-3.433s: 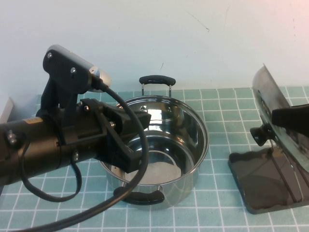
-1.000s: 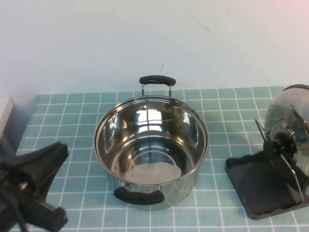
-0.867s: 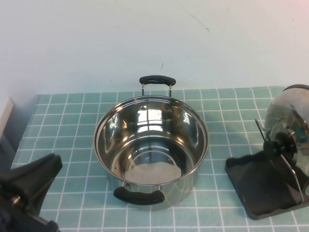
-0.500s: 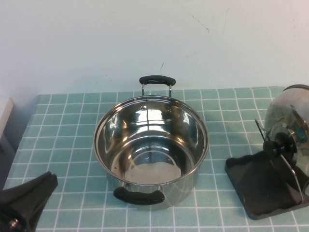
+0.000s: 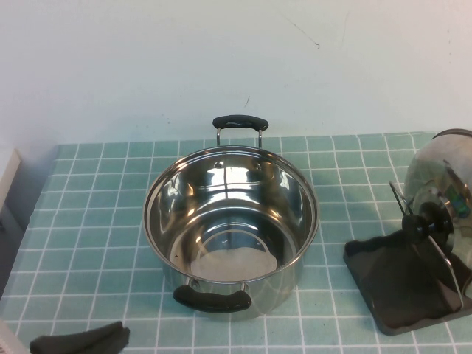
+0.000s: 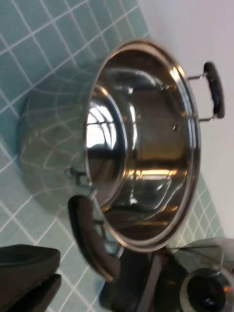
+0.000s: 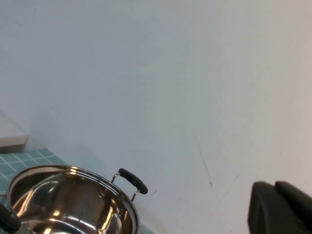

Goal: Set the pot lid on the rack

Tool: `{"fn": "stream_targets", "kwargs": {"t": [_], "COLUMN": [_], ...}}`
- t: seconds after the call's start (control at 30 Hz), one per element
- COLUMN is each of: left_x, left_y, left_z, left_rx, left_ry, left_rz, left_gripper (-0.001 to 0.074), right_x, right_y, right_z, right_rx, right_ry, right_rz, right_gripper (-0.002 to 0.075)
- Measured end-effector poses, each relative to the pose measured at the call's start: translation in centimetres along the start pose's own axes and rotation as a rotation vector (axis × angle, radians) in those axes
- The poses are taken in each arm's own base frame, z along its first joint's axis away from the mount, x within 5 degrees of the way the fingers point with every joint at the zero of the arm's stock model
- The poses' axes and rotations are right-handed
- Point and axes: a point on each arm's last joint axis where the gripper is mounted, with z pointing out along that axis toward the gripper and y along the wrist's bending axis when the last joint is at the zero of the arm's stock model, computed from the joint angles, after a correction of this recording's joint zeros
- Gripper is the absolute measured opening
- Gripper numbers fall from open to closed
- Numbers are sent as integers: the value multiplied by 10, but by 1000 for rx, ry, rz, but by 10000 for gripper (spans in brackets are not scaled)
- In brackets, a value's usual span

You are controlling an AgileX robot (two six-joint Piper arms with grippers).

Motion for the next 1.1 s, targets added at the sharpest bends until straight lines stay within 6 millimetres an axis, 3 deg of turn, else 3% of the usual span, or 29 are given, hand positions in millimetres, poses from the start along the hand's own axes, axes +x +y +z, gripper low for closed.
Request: {"fn": "stream_targets", "kwargs": {"t": [0.23,0.37,0.6,0.77,0.87,1.0,1.1], "left_x": [6,9,13,17,19,21,22], "left_y": [-6,-9,-14,-18,-19,-21,-22], "left_z": [0,-1,-2,-3,-4,-5,-6], "left_rx": [70,103,152,198,219,240,253], "left_ry": [67,99,144,188,207,228,241], "left_rz": [11,15,14,18,20,22,23], "left_gripper": [-2,-2,-2,-2,-2,-2,-2], "right_x": [0,15,75,138,165,189,194], "right_y": [0,-11,-26,-19,-9,3,6], "right_z": [0,3,13,11,6,3,2], "right_rx": [2,133,390,487,489,479,472], "right_ry": [5,62,207,437,528,578,590], "right_rz": [-6,-47,-81,73,131,169,208], "right_gripper": [-1,-1,-1,-1,-1,-1,-1]}}
